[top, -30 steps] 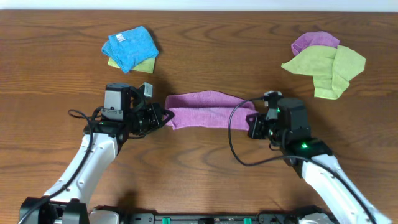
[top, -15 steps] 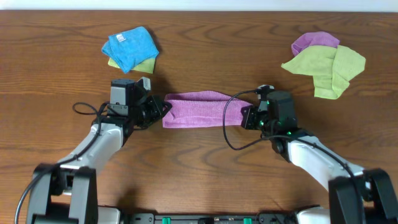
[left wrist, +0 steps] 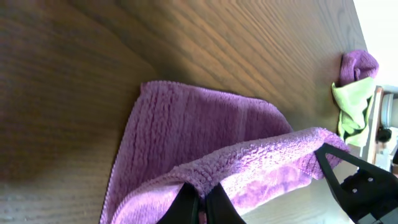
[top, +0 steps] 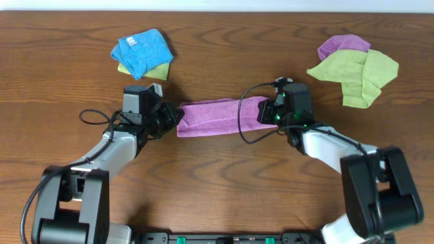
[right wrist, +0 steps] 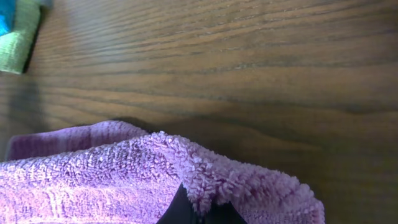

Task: Fold the cloth

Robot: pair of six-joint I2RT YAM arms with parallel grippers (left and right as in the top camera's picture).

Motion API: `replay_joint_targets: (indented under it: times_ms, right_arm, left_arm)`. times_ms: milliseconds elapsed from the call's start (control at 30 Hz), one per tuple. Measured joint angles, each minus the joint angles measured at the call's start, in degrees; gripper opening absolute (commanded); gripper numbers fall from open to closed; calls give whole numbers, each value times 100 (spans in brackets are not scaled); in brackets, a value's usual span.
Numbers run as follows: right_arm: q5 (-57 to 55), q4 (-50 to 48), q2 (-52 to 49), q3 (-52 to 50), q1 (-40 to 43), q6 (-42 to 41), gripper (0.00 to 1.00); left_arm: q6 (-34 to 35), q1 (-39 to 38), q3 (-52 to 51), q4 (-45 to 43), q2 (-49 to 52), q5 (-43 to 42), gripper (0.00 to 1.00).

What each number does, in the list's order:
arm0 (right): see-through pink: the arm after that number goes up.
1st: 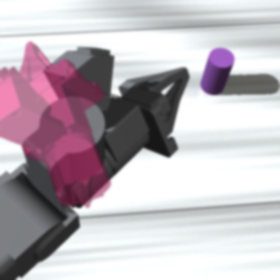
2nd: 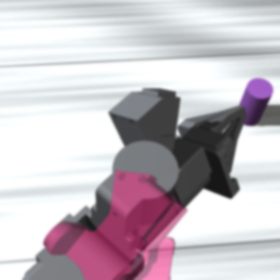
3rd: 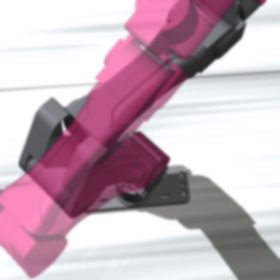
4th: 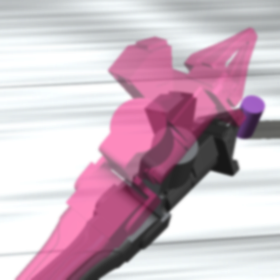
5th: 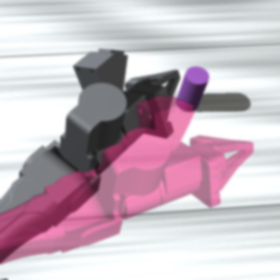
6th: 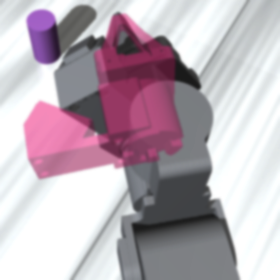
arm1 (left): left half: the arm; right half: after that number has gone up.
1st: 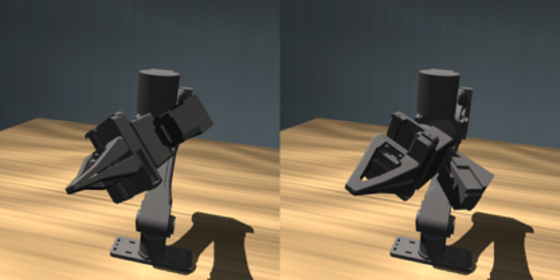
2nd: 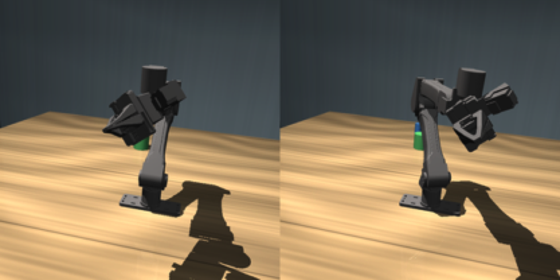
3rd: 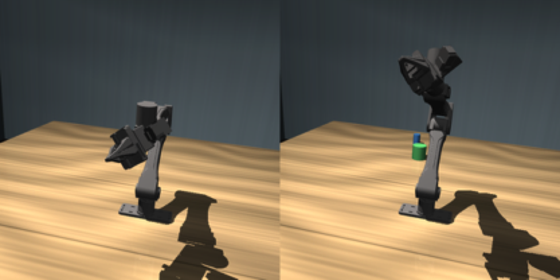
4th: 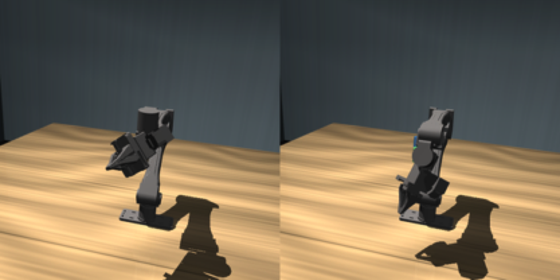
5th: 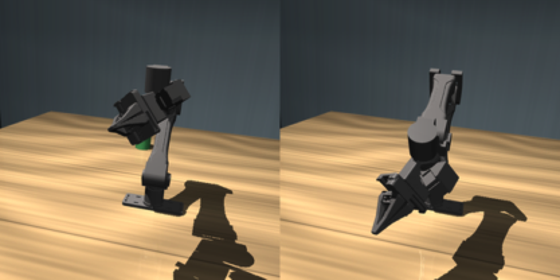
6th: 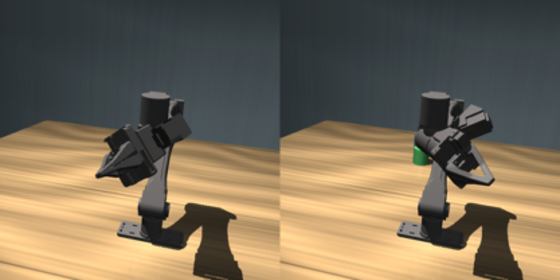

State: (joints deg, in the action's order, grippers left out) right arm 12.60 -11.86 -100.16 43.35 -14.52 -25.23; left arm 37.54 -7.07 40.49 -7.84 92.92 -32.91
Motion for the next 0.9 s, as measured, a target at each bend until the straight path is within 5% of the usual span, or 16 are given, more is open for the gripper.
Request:
replay_joint_targets:
  times_ms: [167,400,767,867,900]
  right_arm:
    - [-2,66,-90,79,0,-4,9]
    - [-68,503,-90,85,4,-28,43]
    - [48,1290,588,85,4,-26,72]
    - [-7,1681,1095,90,4,-24,78]
    - [-26,1784,1231,92,4,-24,80]
  left_arm:
    - [0,0,0,-96,186,48,10]
    - [-26,24,0,-133,245,332,60]
    - [-7,433,114,-125,247,164,70]
    - [-2,494,330,-125,247,-39,56]
    - [-17,505,420,-122,247,-118,43]
